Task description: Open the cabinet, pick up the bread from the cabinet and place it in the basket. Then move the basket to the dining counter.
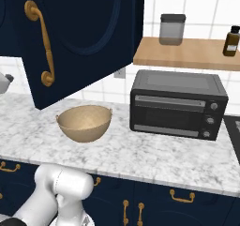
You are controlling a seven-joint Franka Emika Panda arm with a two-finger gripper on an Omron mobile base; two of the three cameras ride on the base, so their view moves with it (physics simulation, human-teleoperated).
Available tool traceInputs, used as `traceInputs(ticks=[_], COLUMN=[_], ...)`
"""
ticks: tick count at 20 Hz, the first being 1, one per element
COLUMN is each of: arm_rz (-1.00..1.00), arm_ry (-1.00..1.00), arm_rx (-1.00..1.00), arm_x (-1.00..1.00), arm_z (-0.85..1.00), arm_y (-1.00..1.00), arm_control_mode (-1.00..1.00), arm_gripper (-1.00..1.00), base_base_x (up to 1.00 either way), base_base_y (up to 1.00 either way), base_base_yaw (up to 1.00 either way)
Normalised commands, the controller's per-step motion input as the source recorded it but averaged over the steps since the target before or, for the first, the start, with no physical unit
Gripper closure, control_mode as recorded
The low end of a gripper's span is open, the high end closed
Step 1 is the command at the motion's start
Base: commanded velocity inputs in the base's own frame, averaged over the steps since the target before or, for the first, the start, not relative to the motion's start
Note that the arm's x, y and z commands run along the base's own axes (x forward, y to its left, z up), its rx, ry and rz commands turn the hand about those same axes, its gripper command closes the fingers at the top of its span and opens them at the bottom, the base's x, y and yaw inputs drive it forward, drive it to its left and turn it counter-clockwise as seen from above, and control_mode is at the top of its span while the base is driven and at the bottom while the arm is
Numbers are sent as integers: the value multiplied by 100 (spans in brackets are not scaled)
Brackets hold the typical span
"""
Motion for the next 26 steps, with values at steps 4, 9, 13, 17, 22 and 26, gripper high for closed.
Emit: traceInputs(ticks=[4,9,13,17,22,26], arm_rz=[-52,-36,-37,-41,-48,-53], arm_ry=[-19,-26,-24,-30,-23,-25], arm_rx=[38,53,41,19,15,5], arm_x=[82,55,66,62,39,15], arm_z=[-69,-53,-3,0,0,-4], arm_y=[16,2,7,3,-11,-15], arm_control_mode=[-100,-100,-100,-100,-100,-100], arm_gripper=[-100,-100,-100,-100,-100,-100], base_base_x=[0,0,0,0,0,0], base_base_y=[0,0,0,0,0,0], base_base_yaw=[0,0,0,0,0,0])
